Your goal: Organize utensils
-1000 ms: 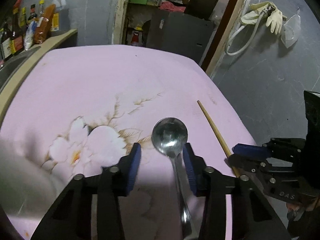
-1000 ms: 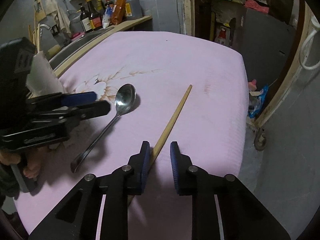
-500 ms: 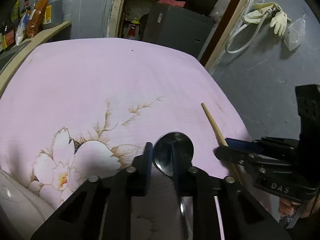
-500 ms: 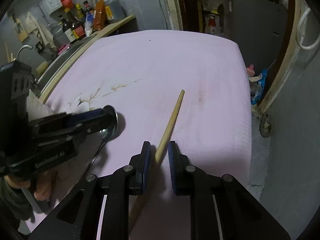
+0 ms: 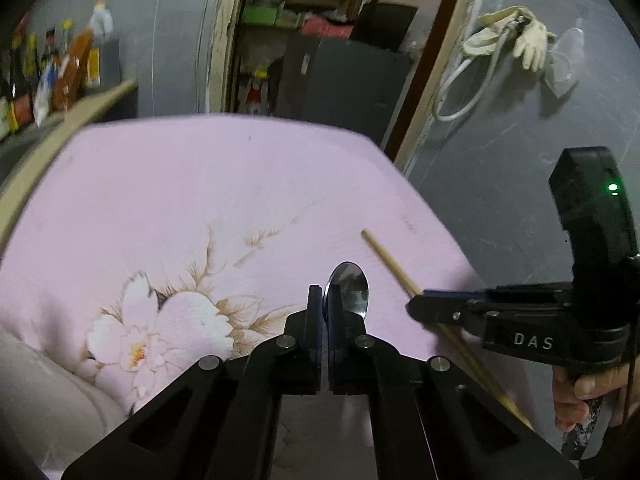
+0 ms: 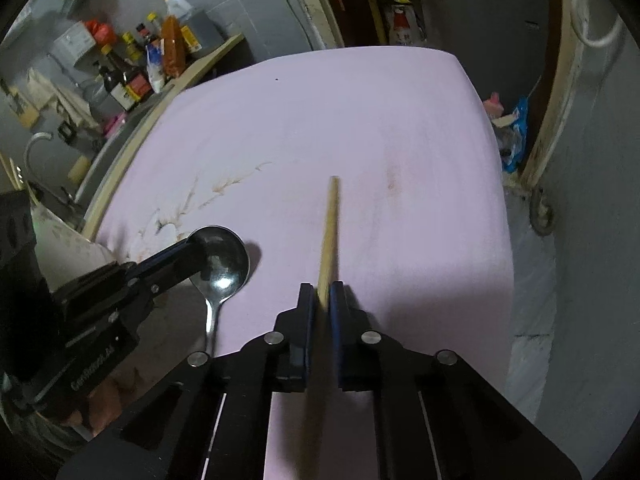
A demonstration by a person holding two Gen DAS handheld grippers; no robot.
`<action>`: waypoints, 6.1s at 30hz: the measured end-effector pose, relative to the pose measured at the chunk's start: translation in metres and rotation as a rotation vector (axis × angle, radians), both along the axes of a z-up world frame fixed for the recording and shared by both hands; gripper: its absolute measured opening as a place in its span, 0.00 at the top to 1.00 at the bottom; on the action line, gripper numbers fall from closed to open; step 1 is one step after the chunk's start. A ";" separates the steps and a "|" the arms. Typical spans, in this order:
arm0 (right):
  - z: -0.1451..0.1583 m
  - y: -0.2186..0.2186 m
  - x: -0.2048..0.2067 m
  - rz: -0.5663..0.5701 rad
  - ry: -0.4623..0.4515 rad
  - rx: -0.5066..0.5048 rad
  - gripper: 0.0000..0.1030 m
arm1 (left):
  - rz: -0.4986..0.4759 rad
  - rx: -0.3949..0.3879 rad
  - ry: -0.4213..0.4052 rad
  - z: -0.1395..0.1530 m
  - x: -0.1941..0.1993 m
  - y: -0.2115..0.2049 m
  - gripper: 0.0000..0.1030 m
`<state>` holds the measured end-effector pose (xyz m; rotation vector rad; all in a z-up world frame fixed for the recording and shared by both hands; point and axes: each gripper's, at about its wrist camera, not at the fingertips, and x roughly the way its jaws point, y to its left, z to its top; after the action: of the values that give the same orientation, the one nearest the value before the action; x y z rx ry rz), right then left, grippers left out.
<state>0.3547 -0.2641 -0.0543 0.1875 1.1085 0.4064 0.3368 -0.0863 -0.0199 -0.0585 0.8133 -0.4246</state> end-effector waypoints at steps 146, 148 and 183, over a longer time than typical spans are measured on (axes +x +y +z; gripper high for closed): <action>0.103 0.205 -0.134 0.006 -1.094 0.071 0.71 | 0.357 -0.004 -0.580 0.085 -0.125 0.226 0.54; 0.105 0.200 -0.135 0.000 -1.093 0.081 0.63 | 0.361 -0.026 -0.574 0.084 -0.128 0.223 0.52; 0.106 0.072 -0.218 -0.180 -0.981 0.047 0.00 | 0.316 -0.086 -0.586 0.085 -0.203 0.154 0.02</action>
<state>0.1367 -0.1924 0.0518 0.1027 0.1156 0.3013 0.1333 0.0679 0.0647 -0.1331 0.2010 -0.1583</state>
